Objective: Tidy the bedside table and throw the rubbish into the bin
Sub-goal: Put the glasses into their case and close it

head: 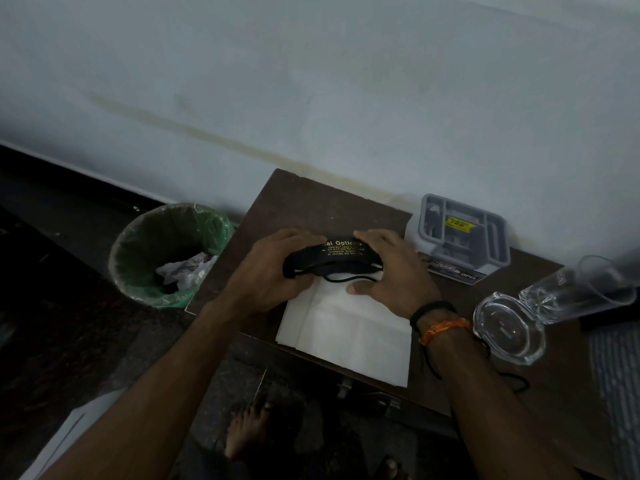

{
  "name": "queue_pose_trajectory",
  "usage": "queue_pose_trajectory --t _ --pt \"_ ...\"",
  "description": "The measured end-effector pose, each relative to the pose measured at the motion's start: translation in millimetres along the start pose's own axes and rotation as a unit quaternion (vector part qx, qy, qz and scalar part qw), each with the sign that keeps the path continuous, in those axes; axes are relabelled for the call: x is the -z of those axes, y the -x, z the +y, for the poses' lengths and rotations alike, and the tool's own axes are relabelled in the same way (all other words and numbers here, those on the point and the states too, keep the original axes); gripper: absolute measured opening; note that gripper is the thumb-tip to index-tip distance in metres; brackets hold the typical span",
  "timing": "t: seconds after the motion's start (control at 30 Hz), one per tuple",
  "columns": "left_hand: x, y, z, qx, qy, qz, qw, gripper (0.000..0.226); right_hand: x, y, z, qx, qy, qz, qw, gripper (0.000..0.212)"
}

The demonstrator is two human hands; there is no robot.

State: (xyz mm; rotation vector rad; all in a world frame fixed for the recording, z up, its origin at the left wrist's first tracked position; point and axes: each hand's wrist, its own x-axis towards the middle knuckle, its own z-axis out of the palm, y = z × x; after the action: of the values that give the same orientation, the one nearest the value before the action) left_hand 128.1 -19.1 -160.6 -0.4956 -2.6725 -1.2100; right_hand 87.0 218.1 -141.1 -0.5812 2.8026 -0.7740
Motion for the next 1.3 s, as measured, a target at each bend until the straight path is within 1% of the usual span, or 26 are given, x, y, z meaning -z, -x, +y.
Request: queue_pose_trajectory --t 0.07,0.2,0.27,0.43,0.53,0.6,0.67,0.77,0.87,0.97,1.13,1.23,1.3 --pt "2.3 -0.3 1.1 0.012 0.016 0.013 1.000 0.057 -6.0 -1.5 2.3 0.015 0.017 0.038 0.999 0.084" --pt "3.8 -0.9 7.1 0.051 0.095 0.048 0.993 0.049 -8.0 -5.8 4.0 0.040 0.031 0.128 0.991 0.067" --pt "4.0 -1.6 8.6 0.062 0.101 0.066 0.991 0.049 -5.0 -6.8 3.5 0.050 0.034 0.151 0.987 0.064" --pt "1.8 -2.7 5.8 0.097 0.129 0.061 0.985 0.063 0.2 -5.6 3.7 0.048 0.018 0.122 0.991 0.067" --pt "1.9 -3.4 4.8 0.092 0.099 0.053 0.989 0.065 1.1 -4.3 3.6 0.051 0.032 0.121 0.991 0.063" --pt "2.8 -3.7 3.7 0.080 0.065 0.053 0.993 0.064 1.3 -3.0 0.8 0.053 0.040 0.129 0.989 0.060" --pt "3.0 -4.1 3.5 0.074 0.055 0.063 0.994 0.061 0.2 -2.4 -1.5 0.060 0.052 0.150 0.985 0.056" --pt "2.7 -4.9 4.0 0.076 0.102 0.075 0.989 0.053 -0.5 -2.9 -3.6 0.070 0.049 0.174 0.981 0.049" --pt "3.5 -5.2 1.2 0.074 0.147 0.077 0.983 0.048 -1.3 -2.4 -5.8 0.081 0.010 0.170 0.982 0.047" --pt "4.0 -5.3 2.0 0.070 0.159 0.071 0.982 0.047 -1.5 -1.3 -7.1 0.091 -0.022 0.171 0.981 0.046" --pt "5.3 -4.2 8.2 0.055 0.156 0.080 0.983 0.041 -4.1 -2.1 -7.5 0.127 0.004 0.208 0.970 0.042" --pt "5.2 -6.6 6.1 0.081 0.157 0.083 0.981 0.043 -5.2 -1.5 -9.3 0.122 0.017 0.215 0.969 0.042" --pt "4.9 -8.3 6.0 0.112 0.199 0.099 0.969 0.044 -5.6 -1.3 -11.0 0.110 0.004 0.206 0.972 0.044"
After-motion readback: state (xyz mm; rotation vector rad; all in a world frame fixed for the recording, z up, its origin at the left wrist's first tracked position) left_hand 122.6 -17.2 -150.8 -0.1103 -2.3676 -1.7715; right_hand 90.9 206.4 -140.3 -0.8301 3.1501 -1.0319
